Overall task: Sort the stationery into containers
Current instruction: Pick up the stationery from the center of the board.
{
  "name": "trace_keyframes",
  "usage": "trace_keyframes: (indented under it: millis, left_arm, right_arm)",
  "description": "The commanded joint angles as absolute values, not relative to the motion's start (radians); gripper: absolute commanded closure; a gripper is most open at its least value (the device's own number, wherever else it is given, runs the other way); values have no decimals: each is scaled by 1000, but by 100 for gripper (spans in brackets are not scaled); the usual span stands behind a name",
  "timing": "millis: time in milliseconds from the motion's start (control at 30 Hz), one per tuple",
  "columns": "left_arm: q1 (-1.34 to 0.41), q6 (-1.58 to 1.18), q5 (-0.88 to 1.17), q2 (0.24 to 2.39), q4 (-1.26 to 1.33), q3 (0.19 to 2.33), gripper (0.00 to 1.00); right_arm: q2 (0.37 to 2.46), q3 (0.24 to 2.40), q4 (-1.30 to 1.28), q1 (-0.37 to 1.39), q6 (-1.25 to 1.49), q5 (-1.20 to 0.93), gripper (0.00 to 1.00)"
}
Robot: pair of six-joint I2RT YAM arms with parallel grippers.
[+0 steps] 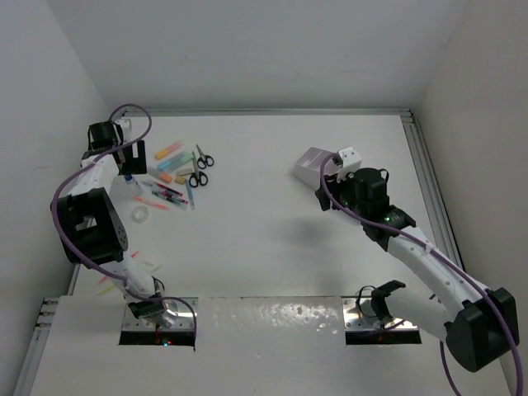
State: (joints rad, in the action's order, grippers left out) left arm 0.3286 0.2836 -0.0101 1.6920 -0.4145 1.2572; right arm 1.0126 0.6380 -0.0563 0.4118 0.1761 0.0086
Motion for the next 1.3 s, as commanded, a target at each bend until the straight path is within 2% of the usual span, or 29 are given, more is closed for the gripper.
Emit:
trace_keyframes:
  millis: [0, 133, 433, 500, 700, 800, 900, 933, 1033, 1200, 1267]
  left_arm:
    - [328, 287, -32, 1718, -356, 1236, 13]
    - [331, 284, -37, 1715, -319, 1197, 15]
    - [342, 262, -15, 1729, -299, 1163, 33]
    - [344, 264, -20, 1732, -281, 1157, 47]
    - [345, 264, -20, 1761, -268, 1163, 51]
    - [345, 262, -18, 1764, -262, 1161, 61]
    - [345, 262, -18, 1763, -258, 1160, 75]
    - [345, 261, -18, 1760, -261, 1161, 85]
    - [347, 259, -26, 1747, -268, 1164, 100]
    - [350, 226, -29, 1714, -334, 1238, 100]
    - [348, 189, -17, 1707, -373, 1333, 100]
  right_arm:
    - [1008, 687, -34, 423, 158, 41, 38]
    - [999, 693, -64, 425, 158, 67, 38]
    - [968, 689, -91, 426, 158, 104, 38]
    - [957, 684, -92, 428, 158, 113, 38]
    - [940, 689, -118, 428, 155, 132, 38]
    - [930, 690, -123, 428, 156, 144, 37]
    - [923, 689, -123, 430, 158, 152, 37]
    - [923, 689, -123, 430, 158, 152, 37]
    - [923, 692, -124, 429, 160, 152, 37]
    - [923, 698, -130, 430, 155, 160, 37]
    - [923, 706, -136, 430, 158, 172, 37]
